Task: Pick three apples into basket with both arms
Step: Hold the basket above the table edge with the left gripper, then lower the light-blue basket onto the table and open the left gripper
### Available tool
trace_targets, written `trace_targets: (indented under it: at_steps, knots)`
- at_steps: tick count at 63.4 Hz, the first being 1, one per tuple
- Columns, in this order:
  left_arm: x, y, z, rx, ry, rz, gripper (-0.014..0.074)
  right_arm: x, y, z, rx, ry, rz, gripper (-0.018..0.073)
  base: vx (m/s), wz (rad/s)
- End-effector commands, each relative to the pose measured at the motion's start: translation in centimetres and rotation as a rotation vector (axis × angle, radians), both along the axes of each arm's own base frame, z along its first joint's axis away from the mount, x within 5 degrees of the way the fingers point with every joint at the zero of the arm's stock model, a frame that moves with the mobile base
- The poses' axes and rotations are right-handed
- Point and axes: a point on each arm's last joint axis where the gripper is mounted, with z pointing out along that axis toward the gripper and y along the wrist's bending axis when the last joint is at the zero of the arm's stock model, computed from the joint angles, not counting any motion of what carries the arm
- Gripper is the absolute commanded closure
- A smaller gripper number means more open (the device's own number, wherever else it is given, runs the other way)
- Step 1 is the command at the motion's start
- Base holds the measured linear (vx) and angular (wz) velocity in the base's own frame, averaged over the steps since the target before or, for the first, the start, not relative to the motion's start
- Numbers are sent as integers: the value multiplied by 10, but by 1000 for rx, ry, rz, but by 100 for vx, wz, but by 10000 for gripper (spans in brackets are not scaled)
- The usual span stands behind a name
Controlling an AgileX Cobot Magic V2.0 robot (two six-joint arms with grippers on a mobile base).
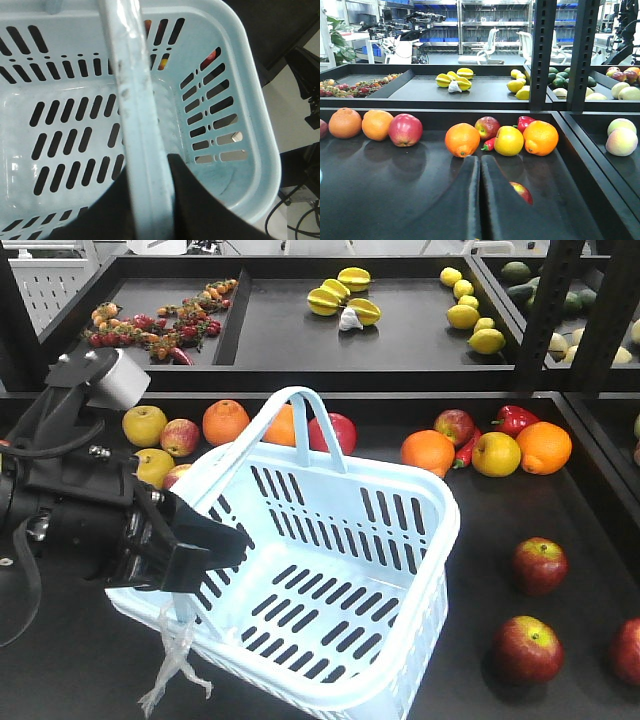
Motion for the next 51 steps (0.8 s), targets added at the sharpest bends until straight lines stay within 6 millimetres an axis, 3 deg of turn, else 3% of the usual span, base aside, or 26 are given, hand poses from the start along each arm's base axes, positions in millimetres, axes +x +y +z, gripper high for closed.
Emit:
trace_targets:
  at_steps: [1,19,30,42,51]
  knots:
    - [-3,-1,20,-100,-60,27,604,0,0,3,-12,-70,-5,564,0,0]
    - [-3,0,19,-87,-69,19,604,0,0,3,-12,-70,-5,564,0,0]
    - [0,-2,16,-16,-198,-88,604,0,0,3,-12,-70,-5,564,0,0]
    - [21,-13,14,66,-343,-193,604,0,0,3,-12,-70,-5,564,0,0]
    - [48,-29,17,112,-427,-259,604,0,0,3,-12,-70,-5,564,0,0]
